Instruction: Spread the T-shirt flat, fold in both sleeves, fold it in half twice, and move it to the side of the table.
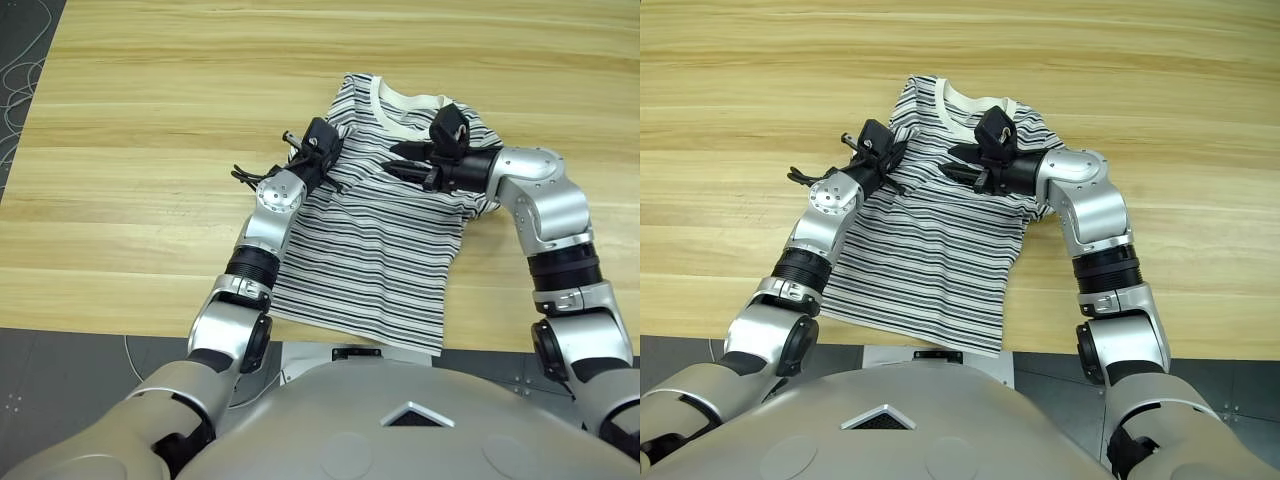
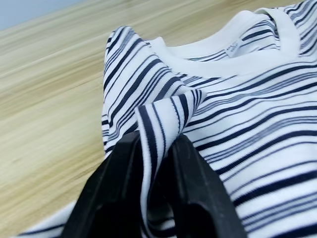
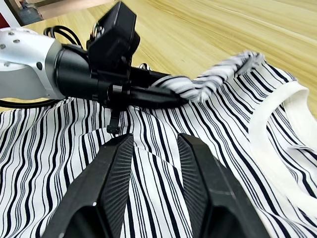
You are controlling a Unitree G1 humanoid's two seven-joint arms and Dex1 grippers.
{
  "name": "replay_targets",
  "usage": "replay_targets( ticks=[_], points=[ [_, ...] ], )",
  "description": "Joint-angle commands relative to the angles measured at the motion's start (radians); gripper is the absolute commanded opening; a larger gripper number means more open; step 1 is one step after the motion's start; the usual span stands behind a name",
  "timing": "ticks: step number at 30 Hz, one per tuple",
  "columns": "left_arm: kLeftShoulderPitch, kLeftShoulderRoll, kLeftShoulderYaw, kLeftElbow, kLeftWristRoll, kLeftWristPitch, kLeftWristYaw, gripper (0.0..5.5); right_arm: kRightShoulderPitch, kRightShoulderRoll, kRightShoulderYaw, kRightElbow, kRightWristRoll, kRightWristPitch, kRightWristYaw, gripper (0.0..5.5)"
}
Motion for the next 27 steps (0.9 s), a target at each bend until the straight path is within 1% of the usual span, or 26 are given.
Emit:
replay_targets(
  ticks=[1, 6, 9, 11, 14, 15, 18, 23, 27],
  points=[
    [0.029, 0.016, -0.050, -0.017, 0.030, -0.017, -0.059, 1.52, -0.001, 0.004, -0.002, -0.006, 0.002, -0.009, -0.006, 1.62],
    [0.057, 0.029, -0.089, -0.079, 0.026, -0.021, -0.136, 2.25, 0.002, 0.003, -0.004, -0.006, 0.003, -0.011, -0.008, 1.62],
    [0.081, 0.030, -0.125, -0.140, 0.009, -0.019, -0.222, 2.64, 0.028, -0.001, -0.014, -0.020, 0.006, -0.017, -0.020, 1.62],
    [0.083, 0.027, -0.146, -0.156, 0.002, -0.008, -0.275, 3.01, 0.054, -0.011, -0.031, -0.044, 0.012, -0.015, -0.034, 1.62],
    [0.076, 0.029, -0.145, -0.164, -0.008, 0.011, -0.294, 3.37, 0.064, -0.018, -0.042, -0.066, 0.017, -0.007, -0.044, 1.62],
    [0.073, 0.028, -0.138, -0.164, -0.014, 0.019, -0.294, 3.46, 0.064, -0.018, -0.043, -0.070, 0.018, -0.004, -0.045, 1.62],
    [0.061, 0.022, -0.120, -0.155, -0.021, 0.032, -0.274, 4.05, 0.064, -0.015, -0.042, -0.075, 0.017, -0.002, -0.045, 1.62],
    [0.033, 0.006, -0.073, -0.124, -0.027, 0.031, -0.196, 4.76, 0.070, -0.015, -0.039, -0.079, 0.018, 0.002, -0.043, 1.62],
    [-0.012, -0.001, 0.008, -0.106, -0.055, 0.026, -0.107, 5.41, 0.058, -0.012, -0.056, -0.083, 0.037, 0.018, -0.040, 1.62]
  ],
)
